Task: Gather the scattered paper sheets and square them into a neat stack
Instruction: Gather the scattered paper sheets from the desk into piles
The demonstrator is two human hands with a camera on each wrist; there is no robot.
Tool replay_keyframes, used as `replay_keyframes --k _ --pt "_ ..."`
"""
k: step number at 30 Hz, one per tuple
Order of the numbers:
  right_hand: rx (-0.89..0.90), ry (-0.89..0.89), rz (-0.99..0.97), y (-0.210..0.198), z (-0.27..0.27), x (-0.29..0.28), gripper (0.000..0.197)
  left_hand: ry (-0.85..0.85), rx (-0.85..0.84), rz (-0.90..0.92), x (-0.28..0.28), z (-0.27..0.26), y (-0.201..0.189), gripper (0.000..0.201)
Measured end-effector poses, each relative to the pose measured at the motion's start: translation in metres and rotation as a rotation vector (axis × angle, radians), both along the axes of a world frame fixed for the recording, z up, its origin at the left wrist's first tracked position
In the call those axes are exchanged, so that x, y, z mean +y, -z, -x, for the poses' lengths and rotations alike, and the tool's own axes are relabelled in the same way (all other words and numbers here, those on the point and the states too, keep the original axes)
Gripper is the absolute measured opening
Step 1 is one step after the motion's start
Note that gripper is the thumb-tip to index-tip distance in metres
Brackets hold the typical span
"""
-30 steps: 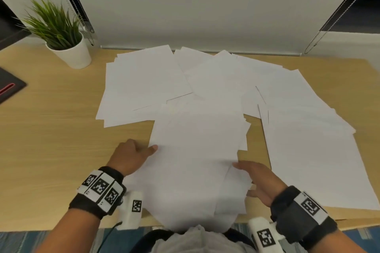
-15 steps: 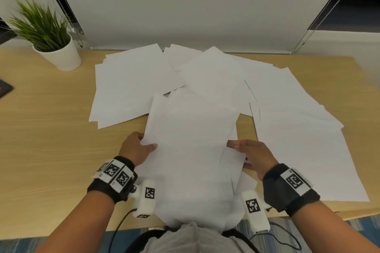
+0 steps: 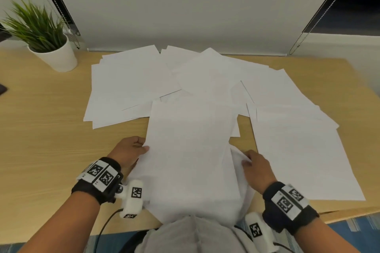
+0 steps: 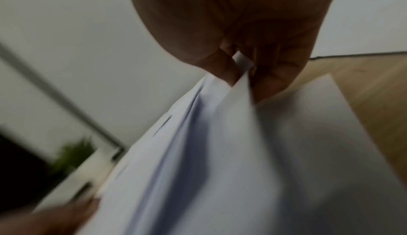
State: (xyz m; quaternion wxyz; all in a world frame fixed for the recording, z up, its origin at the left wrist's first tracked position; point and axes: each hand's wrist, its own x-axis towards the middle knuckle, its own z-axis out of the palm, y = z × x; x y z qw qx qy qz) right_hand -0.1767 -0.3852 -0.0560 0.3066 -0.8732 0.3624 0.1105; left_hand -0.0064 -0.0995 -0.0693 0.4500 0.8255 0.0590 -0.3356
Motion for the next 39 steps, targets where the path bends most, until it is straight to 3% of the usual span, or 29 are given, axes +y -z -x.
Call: replay_keyframes --k 3,6,10,15,18,22,26,29,31,39 --pt "0.017 0.086 0.007 -0.002 0.006 -0.016 0.026 -0.008 -0.022 -0.033 0.004 -0.002 0.007 0.030" --pt "0.155 -0.050 0.056 -0.006 0.012 -0.009 0.036 -0.038 -0.043 -0.028 -0.002 -0.001 0.005 0.029" --pt "0.205 -0.119 0.068 -0.010 0.015 0.010 0.034 -0.034 -0.082 -0.017 -0.016 0.005 0.001 0.034" --pt "0.224 -0.097 0.135 -0.011 0.016 0.020 0.040 0.081 -0.319 -0.252 -0.034 0.016 -0.001 0.064" --pt "0.208 -0.130 0.182 -0.010 0.018 0.019 0.047 0.049 -0.300 -0.188 -0.043 0.020 -0.006 0.058" --pt "0.265 -0.062 0.070 -0.011 0.016 0.019 0.051 -0.034 -0.200 -0.063 -0.046 0.017 -0.007 0.050" --pt "0.150 0.062 -0.115 -0.004 0.010 0.011 0.046 -0.057 -0.131 -0.017 -0.047 0.013 -0.001 0.057" --pt "0.001 0.192 -0.292 -0.005 0.007 -0.002 0.029 -0.093 -0.067 0.025 -0.041 0.006 0.001 0.054" --pt "-0.056 0.221 -0.295 -0.014 0.005 -0.014 0.017 -0.092 -0.037 0.042 -0.035 0.003 -0.001 0.051" --pt "-0.217 0.451 -0.295 -0.015 -0.002 -0.053 0.030 -0.077 0.008 0.106 -0.018 0.009 -0.007 0.047"
